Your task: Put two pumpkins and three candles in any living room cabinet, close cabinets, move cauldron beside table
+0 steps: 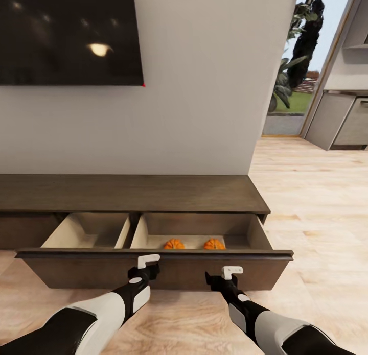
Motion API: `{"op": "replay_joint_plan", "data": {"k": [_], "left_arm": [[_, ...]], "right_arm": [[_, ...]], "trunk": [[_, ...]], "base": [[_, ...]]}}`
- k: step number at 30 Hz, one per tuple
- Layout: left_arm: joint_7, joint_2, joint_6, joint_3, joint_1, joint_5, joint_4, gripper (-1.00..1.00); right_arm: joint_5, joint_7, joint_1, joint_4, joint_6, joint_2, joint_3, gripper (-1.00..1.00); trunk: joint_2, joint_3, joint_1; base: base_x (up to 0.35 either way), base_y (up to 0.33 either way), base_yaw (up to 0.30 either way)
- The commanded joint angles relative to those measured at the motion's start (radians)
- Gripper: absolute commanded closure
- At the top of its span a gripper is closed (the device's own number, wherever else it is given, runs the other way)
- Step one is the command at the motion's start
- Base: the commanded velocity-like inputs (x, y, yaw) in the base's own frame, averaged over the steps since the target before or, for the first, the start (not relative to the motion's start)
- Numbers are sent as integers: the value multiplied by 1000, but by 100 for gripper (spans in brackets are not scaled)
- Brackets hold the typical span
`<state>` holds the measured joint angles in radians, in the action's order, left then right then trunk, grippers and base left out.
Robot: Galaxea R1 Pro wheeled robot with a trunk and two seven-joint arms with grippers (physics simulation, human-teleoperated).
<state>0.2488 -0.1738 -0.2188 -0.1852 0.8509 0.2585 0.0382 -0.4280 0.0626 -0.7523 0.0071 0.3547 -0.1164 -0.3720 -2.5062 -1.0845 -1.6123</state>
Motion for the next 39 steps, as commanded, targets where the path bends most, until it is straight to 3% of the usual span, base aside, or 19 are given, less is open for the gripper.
{"op": "replay_joint_plan", "data": {"k": [1, 17, 39], "left_arm": [[0, -1, -7, -10, 2, 7, 3, -100], [0, -1, -7, -10, 2, 7, 3, -100], [0, -1, -5, -10, 2, 7, 3, -100]], "right_arm": [[-11, 6, -1, 2, 4, 0, -4, -100], [-11, 6, -1, 2, 4, 0, -4, -100], [-11, 7, -1, 1, 4, 0, -4, -100]], "trunk": [[0, -1, 0], [0, -1, 0], [0, -1, 0]], "base": [[139, 0, 0], [23, 0, 0], [217, 0, 0]]}}
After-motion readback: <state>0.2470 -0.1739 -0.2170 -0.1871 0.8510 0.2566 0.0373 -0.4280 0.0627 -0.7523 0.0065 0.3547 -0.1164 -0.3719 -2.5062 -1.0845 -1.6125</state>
